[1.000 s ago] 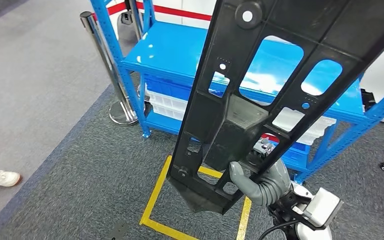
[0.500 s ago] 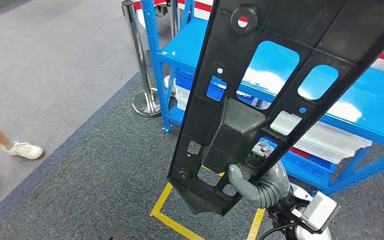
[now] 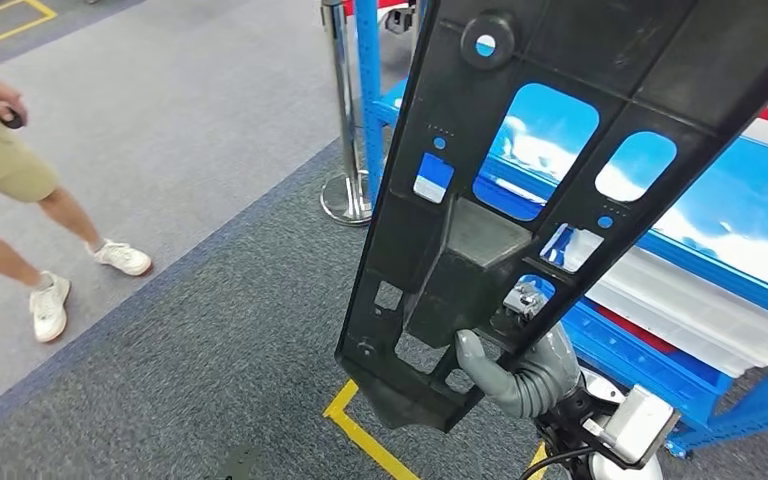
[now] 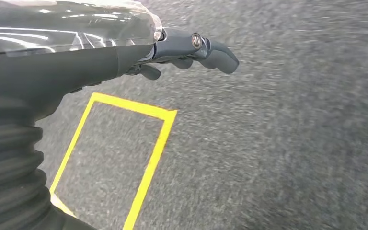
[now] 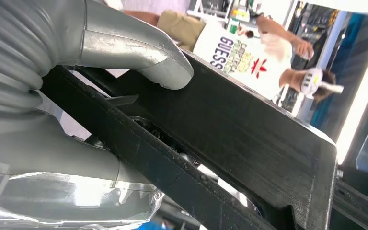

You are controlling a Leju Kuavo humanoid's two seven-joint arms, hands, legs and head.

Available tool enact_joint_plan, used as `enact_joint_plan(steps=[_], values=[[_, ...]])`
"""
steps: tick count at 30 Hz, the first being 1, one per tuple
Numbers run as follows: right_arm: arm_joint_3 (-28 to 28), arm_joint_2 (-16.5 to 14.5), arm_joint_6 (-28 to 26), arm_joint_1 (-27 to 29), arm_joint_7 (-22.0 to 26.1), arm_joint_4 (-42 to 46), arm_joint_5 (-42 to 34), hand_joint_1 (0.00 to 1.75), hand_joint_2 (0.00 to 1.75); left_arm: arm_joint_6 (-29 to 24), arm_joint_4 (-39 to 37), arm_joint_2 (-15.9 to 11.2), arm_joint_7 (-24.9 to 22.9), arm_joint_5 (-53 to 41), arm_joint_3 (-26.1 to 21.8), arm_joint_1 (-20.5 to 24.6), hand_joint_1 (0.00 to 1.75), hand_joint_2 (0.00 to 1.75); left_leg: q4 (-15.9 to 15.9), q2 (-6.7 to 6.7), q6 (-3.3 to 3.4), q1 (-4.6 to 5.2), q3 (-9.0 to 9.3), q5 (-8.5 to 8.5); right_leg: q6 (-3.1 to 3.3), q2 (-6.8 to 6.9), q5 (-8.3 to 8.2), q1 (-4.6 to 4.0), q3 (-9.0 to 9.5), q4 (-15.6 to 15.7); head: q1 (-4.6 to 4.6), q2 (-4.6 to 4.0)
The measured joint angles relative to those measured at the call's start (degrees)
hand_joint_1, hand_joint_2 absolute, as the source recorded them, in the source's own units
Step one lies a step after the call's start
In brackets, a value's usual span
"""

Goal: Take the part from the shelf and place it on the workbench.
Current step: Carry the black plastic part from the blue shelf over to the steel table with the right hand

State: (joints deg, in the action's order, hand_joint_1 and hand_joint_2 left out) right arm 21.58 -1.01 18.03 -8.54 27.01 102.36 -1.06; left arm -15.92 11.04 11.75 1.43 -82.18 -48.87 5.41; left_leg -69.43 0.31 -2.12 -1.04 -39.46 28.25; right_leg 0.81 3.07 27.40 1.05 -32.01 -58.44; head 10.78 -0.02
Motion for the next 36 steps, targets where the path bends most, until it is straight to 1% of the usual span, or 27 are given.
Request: enact_joint_plan(steps=[2, 4, 6, 8, 10, 11, 12, 13, 14, 15, 17, 19, 20, 21, 22, 23, 24, 26, 27, 28, 29, 30, 31, 33, 34, 35, 36], values=[[0.0, 0.0, 0.2, 0.0, 0.1, 0.0, 0.1, 1.68, 1.75, 0.0, 0.0, 0.0, 0.0, -0.1, 0.0, 0.2, 0.0, 1.75, 7.9, 2.24, 0.65, 0.45, 4.15, -2.65, -0.28, 1.04, 0.17, -0.2, 0.12, -0.1, 0.0, 0.0], [0.0, 0.0, 0.3, 0.0, 0.2, 0.0, 0.1, 1.68, 1.75, 0.1, 0.0, 0.0, 0.0, -0.1, 0.0, 0.4, 0.0, 1.75, 11.1, 3.42, 1.42, 1.01, 5.53, -3.11, -0.69, 1.96, 0.24, -0.49, 0.13, -0.1, -0.01, 0.0], [0.0, 0.0, 0.4, 0.0, 0.4, 0.0, 0.1, 1.68, 1.75, 0.2, 0.0, 0.0, 0.0, -0.2, 0.1, 0.3, 0.0, 1.75, 11.4, 2.32, 2.14, 0.99, 5.33, -3.46, -1.27, 2.7, 0.3, -0.6, 0.21, 0.1, -0.01, 0.0], [0.0, 0.0, 0.4, 0.0, 0.5, 0.0, 0.1, 1.68, 1.75, 0.2, 0.0, 0.0, 0.0, -0.3, 0.1, 0.3, 0.0, 1.75, 12.0, 1.22, 2.92, 0.67, 5.39, -4.0, -1.78, 1.07, 1.66, -0.44, -0.25, -1.3, -0.02, 0.0], [-0.1, 0.1, 0.4, 0.2, 0.6, 0.1, 0.1, 1.68, 1.75, 0.3, 0.0, 0.1, 0.0, -0.5, 0.3, 0.5, 0.0, 1.75, 12.4, 0.13, 3.44, 0.54, 5.33, -4.37, -1.95, -1.71, 5.17, -0.28, -2.81, -7.1, -0.04, 0.0], [-0.1, 0.2, 0.4, 0.3, 0.6, 0.1, 0.1, 1.68, 1.75, 0.3, 0.0, 0.1, 0.0, -0.5, 0.4, 0.6, 0.0, 1.75, 12.3, -0.49, 3.56, 0.55, 5.22, -4.44, -1.97, -2.41, 7.0, -0.28, -4.71, -11.1, -0.04, 0.0], [-0.1, 0.2, 0.4, 0.5, 0.6, 0.1, 0.1, 1.68, 1.75, 0.3, 0.0, 0.1, 0.0, -0.6, 0.5, 0.6, 0.0, 1.75, 12.3, -1.19, 3.6, 0.57, 5.14, -4.48, -2.01, -2.71, 8.05, -0.27, -6.32, -14.4, -0.04, 0.0], [-0.2, 0.3, 0.4, 0.6, 0.6, 0.1, 0.1, 1.68, 1.75, 0.3, 0.0, 0.1, 0.0, -0.6, 0.5, 0.6, 0.0, 1.75, 12.2, -1.93, 3.6, 0.57, 5.09, -4.5, -2.05, -2.81, 8.03, -0.24, -7.2, -16.0, -0.05, 0.0], [-0.2, 0.3, 0.4, 0.7, 0.6, 0.1, 0.2, 1.68, 1.75, 0.3, 0.0, 0.1, 0.0, -0.6, 0.5, 0.5, 0.0, 1.75, 12.0, -2.67, 3.55, 0.54, 5.07, -4.48, -2.07, -2.9, 6.81, -0.17, -6.95, -15.3, -0.05, 0.0], [-0.2, 0.3, 0.5, 0.7, 0.6, 0.1, 0.2, 1.68, 1.75, 0.3, 0.0, 0.1, 0.0, -0.6, 0.5, 0.5, 0.0, 1.75, 11.8, -3.45, 3.44, 0.49, 5.06, -4.41, -2.07, -3.17, 4.7, -0.04, -5.65, -12.4, -0.05, 0.0], [-0.2, 0.3, 0.6, 0.7, 0.6, 0.1, 0.2, 1.68, 1.75, 0.3, 0.0, 0.1, -0.1, -0.5, 0.5, 0.6, 0.0, 1.75, 11.0, -4.93, 2.93, 0.45, 4.77, -4.16, -2.08, -5.31, 1.23, 0.39, -2.26, -4.9, -0.04, 0.0], [-0.2, 0.4, 0.8, 0.7, 0.7, 0.2, 0.2, 1.68, 1.75, 0.2, 0.0, 0.1, -0.1, -0.5, 0.5, 0.6, 0.0, 1.75, 10.5, -6.18, 2.17, 0.44, 4.14, -4.16, -1.97, -7.1, 0.38, 0.58, -0.85, -1.4, -0.04, 0.0], [-0.2, 0.4, 0.9, 0.7, 0.7, 0.2, 0.2, 1.68, 1.75, 0.2, 0.0, 0.1, -0.1, -0.4, 0.5, 0.6, 0.0, 1.75, 10.4, -6.73, 1.76, 0.4, 3.86, -4.3, -1.82, -7.12, 0.43, 0.46, -0.89, -1.3, -0.03, 0.0], [-0.2, 0.4, 1.0, 0.7, 0.7, 0.2, 0.2, 1.68, 1.75, 0.1, 0.0, 0.1, -0.1, -0.3, 0.5, 0.5, 0.0, 1.75, 10.6, -7.29, 1.4, 0.29, 3.66, -4.45, -1.51, -6.55, 0.3, 0.45, -0.95, -1.3, -0.03, 0.0], [-0.2, 0.3, 1.0, 0.6, 0.7, 0.2, 0.2, 1.68, 1.75, 0.1, 0.0, 0.1, -0.1, -0.2, 0.5, 0.4, 0.0, 1.75, 10.4, -7.07, 1.1, 0.29, 3.48, -4.34, -1.16, -5.94, 0.16, 0.45, -0.89, -1.2, -0.03, 0.0], [-0.2, 0.3, 1.0, 0.6, 0.7, 0.2, 0.2, 1.68, 1.75, 0.1, 0.0, 0.1, -0.1, -0.2, 0.5, 0.3, 0.0, 1.75, 9.4, -6.13, 0.82, 0.33, 3.0, -3.69, -0.78, -5.24, 0.04, 0.5, -0.82, -1.0, -0.02, 0.0], [-0.2, 0.3, 1.1, 0.6, 0.7, 0.2, 0.2, 1.68, 1.75, 0.1, 0.0, 0.0, -0.2, -0.1, 0.5, 0.4, 0.0, 1.75, 7.4, -4.7, 0.57, 0.4, 2.05, -2.44, -0.43, -4.47, -0.05, 0.54, -0.77, -0.8, -0.02, 0.0], [-0.2, 0.3, 1.1, 0.6, 0.7, 0.2, 0.2, 1.68, 1.75, 0.0, 0.0, 0.0, -0.4, -0.1, 0.5, 0.5, 0.0, 1.75, 0.2, -1.67, 0.18, 0.38, -1.18, 1.28, 0.0, -2.93, -0.02, 0.28, -0.8, -0.8, 0.0, 0.0], [-0.2, 0.3, 1.2, 0.7, 0.7, 0.2, 0.2, 1.68, 1.75, 0.0, 0.0, 0.0, -0.5, 0.0, 0.5, 0.5, 0.0, 1.75, -3.4, -1.03, 0.06, 0.31, -2.76, 2.7, 0.09, -2.14, 0.01, 0.12, -0.83, -0.8, 0.0, 0.0], [-0.2, 0.3, 1.2, 0.7, 0.7, 0.2, 0.2, 1.68, 1.75, -0.1, 0.0, 0.0, -0.7, 0.0, 0.5, 0.5, 0.0, 1.75, -5.6, -0.74, 0.03, 0.26, -3.62, 3.24, 0.14, -1.38, 0.04, 0.01, -0.84, -0.8, 0.0, 0.0], [-0.2, 0.3, 1.2, 0.7, 0.7, 0.2, 0.2, 1.68, 1.75, -0.1, 0.0, 0.0, -0.9, 0.0, 0.5, 0.5, 0.0, 1.75, -5.4, -0.59, 0.09, 0.27, -3.35, 2.67, 0.17, -0.65, 0.08, -0.08, -0.82, -0.8, 0.0, 0.0], [-0.2, 0.3, 1.3, 0.7, 0.8, 0.2, 0.2, 1.68, 1.75, -0.1, 0.0, 0.0, -1.0, 0.1, 0.5, 0.5, 0.0, 1.75, -2.9, -0.35, 0.27, 0.3, -1.88, 1.14, 0.17, 0.05, 0.14, -0.16, -0.74, -0.8, 0.0, 0.0], [-0.2, 0.3, 1.3, 0.7, 0.8, 0.2, 0.2, 1.68, 1.75, -0.2, 0.0, 0.0, -1.2, 0.1, 0.5, 0.5, 0.0, 1.75, 1.3, 0.38, 0.6, 0.42, 0.42, -0.75, 0.12, 0.68, 0.23, -0.24, -0.62, -0.8, 0.0, 0.0], [-0.2, 0.3, 1.4, 0.6, 0.8, 0.2, 0.2, 1.68, 1.75, -0.3, 0.0, 0.0, -1.2, 0.1, 0.5, 0.7, 0.0, 1.75, 8.4, 2.63, 1.55, 1.13, 4.25, -2.85, -0.18, 1.81, 0.43, -0.5, -0.43, -0.8, -0.01, 0.0], [-0.2, 0.3, 1.4, 0.6, 0.8, 0.2, 0.2, 1.68, 1.75, -0.3, 0.0, 0.0, -1.2, 0.2, 0.5, 0.7, 0.0, 1.75, 10.1, 3.32, 1.98, 1.49, 5.03, -3.05, -0.38, 2.32, 0.5, -0.6, -0.37, -0.8, -0.01, 0.0], [-0.2, 0.3, 1.5, 0.6, 0.9, 0.2, 0.3, 1.68, 1.75, -0.3, 0.0, 0.0, -1.3, 0.2, 0.5, 0.8, 0.0, 1.75, 10.5, 3.35, 2.33, 1.78, 5.09, -2.87, -0.61, 2.85, 0.53, -0.67, -0.32, -0.7, -0.01, 0.0], [-0.2, 0.3, 1.5, 0.6, 0.9, 0.2, 0.3, 1.68, 1.75, -0.3, 0.0, 0.0, -1.3, 0.2, 0.5, 0.7, 0.0, 1.75, 10.8, 2.65, 2.66, 1.83, 5.05, -3.07, -0.89, 3.4, 0.54, -0.69, -0.15, -0.5, -0.01, 0.0]])
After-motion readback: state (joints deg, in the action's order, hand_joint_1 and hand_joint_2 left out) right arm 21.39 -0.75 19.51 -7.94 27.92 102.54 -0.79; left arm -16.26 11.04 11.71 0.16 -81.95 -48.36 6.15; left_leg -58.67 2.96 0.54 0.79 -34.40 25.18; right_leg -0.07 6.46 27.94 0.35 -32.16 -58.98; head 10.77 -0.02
